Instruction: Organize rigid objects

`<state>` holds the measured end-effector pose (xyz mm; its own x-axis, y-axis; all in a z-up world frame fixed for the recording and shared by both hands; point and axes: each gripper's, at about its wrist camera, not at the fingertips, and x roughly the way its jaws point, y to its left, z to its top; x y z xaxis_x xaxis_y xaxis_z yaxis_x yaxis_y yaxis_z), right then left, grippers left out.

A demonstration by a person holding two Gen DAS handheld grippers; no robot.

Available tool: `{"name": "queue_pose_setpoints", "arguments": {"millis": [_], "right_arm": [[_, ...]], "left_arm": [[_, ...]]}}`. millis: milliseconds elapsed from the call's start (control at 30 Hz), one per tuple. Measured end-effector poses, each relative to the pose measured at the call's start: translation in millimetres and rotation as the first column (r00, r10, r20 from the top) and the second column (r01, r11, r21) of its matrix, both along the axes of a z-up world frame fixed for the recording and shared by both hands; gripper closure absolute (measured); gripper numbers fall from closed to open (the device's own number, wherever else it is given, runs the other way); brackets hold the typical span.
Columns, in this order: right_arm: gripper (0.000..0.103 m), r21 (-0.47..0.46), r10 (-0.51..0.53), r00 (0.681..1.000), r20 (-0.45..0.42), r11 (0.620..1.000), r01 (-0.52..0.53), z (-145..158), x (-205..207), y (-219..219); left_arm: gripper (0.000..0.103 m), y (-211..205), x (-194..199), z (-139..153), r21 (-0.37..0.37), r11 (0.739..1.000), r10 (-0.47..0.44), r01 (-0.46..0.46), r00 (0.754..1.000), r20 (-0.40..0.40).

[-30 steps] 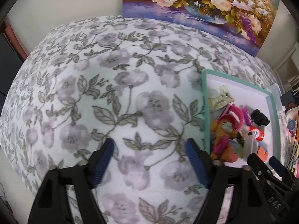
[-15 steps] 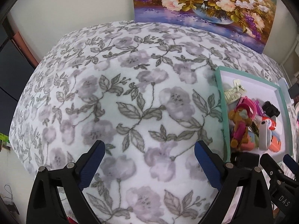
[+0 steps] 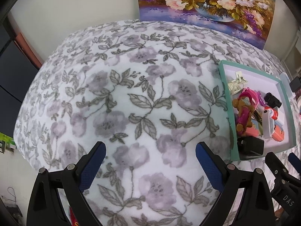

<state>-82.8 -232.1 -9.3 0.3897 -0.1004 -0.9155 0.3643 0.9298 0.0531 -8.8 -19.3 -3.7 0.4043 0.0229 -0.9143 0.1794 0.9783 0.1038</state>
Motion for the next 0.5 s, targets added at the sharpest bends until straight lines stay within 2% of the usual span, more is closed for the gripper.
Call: {"name": "queue_pose_setpoints", "arguments": {"millis": [500], "right_arm": [[0.000,-0.023,-0.005,0.999,0.042,1.000,0.006,13.7,-13.7,6.8]], "left_arm": [[0.007,-0.4,-15.5,12.0,0.035,0.999,-0.033,0.031,0.998,0.051]]}}
